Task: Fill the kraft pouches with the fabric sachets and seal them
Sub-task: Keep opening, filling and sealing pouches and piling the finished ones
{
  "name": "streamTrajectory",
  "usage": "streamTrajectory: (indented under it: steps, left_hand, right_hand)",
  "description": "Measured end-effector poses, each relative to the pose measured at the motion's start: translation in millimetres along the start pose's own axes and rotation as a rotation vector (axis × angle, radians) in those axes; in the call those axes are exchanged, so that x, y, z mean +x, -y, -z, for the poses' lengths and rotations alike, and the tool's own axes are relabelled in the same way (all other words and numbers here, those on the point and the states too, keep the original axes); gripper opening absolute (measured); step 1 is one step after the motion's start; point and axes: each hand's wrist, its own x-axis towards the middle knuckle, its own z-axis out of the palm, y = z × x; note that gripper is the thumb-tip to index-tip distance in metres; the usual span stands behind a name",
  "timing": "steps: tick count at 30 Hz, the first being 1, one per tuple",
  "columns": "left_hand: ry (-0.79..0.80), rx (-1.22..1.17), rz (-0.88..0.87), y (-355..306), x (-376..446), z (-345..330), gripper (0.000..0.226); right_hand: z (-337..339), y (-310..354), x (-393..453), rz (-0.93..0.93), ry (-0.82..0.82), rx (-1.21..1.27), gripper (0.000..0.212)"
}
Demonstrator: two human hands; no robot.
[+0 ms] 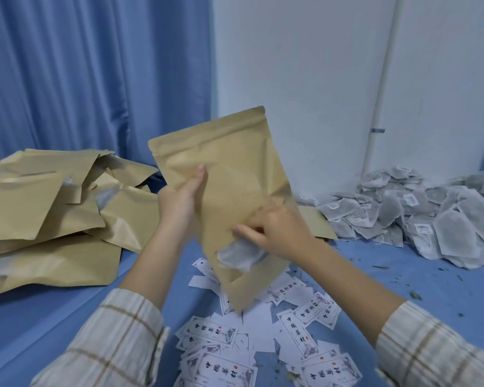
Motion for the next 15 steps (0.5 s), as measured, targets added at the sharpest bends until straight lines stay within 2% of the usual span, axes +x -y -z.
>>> streamTrajectory:
  steps: [2, 4, 8, 10, 11, 12, 13, 15]
  left_hand:
    - [-0.061, -0.077, 0.049, -1, -2, 8, 0.025]
    - [-0.111, -0.158, 0.095, -1, -3, 19, 0.025]
    - [-0.146, -0.304, 0.157, 1, 0, 46, 0.030]
    - [-0.198, -0.380, 0.183, 3, 3, 58, 0.036]
    - [-0.216, -0.407, 0.198, 5, 4, 62, 0.040]
    - [-0.220, -0.420, 0.211, 8, 5, 65, 0.043]
    - [-0.208, -0.426, 0.221, 11, 5, 65, 0.044]
    - [-0.131, -0.424, 0.224, 18, 1, 63, 0.037]
  right_hand:
    - [-3, -5, -3, -0.191, -0.125, 0.235, 0.038]
    - [-9, -10, -3, -0.410, -0.169, 0.413, 0.048]
    - [-29, -18, -4, -0.791, -0.169, 0.484, 0.098]
    - [-35, -18, -5, -0.955, -0.110, 0.646, 0.119]
    - [-37, -16, -7, -1.021, -0.076, 0.845, 0.119]
    - [-40, -15, -8, -1.047, -0.051, 1.097, 0.111]
    - [-43, -14, -10, -1.036, -0.034, 1.326, 0.096]
    - [-54, -12, -13, -0.953, -0.113, 1.598, 0.063]
